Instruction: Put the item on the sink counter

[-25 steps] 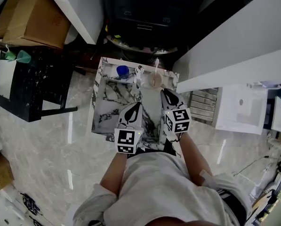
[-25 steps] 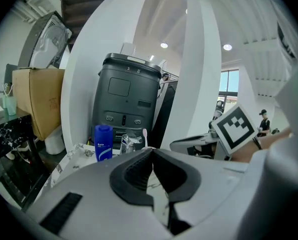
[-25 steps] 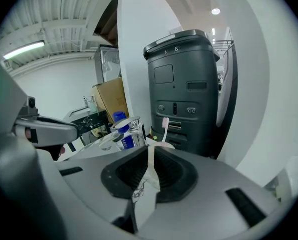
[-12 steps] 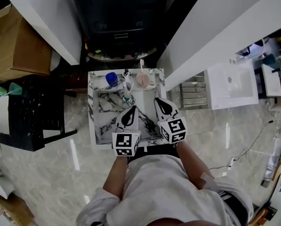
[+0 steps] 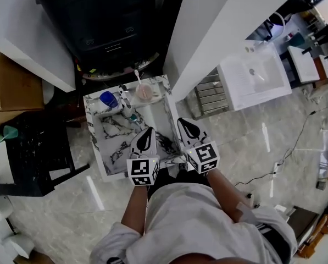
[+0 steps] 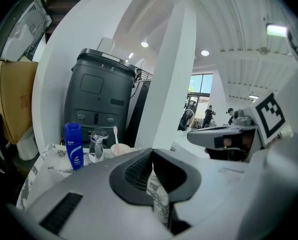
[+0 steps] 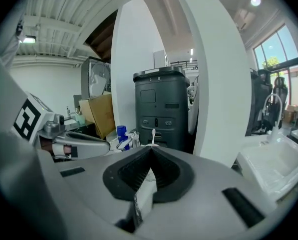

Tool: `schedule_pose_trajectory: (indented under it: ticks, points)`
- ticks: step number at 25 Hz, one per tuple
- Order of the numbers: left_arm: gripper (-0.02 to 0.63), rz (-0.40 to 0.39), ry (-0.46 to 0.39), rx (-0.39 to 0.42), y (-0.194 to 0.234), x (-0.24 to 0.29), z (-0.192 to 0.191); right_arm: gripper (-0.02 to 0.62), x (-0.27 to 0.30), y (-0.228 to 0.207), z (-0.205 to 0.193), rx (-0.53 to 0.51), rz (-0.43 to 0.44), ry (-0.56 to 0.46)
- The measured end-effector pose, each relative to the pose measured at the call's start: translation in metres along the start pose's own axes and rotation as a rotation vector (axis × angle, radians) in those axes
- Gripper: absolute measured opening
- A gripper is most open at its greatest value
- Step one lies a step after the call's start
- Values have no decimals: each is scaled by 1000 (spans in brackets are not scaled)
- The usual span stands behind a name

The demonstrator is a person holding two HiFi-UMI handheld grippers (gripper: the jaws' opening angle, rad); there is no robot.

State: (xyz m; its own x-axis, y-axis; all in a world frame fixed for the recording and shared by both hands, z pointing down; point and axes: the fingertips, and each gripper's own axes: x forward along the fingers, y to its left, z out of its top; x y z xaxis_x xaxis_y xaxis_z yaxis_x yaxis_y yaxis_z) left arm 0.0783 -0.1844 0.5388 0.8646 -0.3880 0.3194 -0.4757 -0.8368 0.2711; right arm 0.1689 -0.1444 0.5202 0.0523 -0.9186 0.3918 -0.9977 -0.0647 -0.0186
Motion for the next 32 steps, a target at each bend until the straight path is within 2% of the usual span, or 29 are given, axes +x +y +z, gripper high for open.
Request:
schedule_pose_trajectory:
  ticks: [10, 21, 27, 30, 32]
  points:
    - [9, 29, -15, 21, -70, -8, -12, 5, -58, -21, -16, -1, 46, -31]
    - [11, 101, -73, 65, -157, -42, -21, 5, -135, -31, -18, -45, 117, -134]
    - [11, 191, -142, 84, -178, -72, -4, 5, -174, -23, -8, -52, 161, -216]
    - [11, 200, -169, 107, -190, -87, 5, 4, -188, -18, 0, -43, 169, -257]
    - [9, 190, -182, 88, -197, -90, 5, 5, -197, -18, 3, -44, 164, -269]
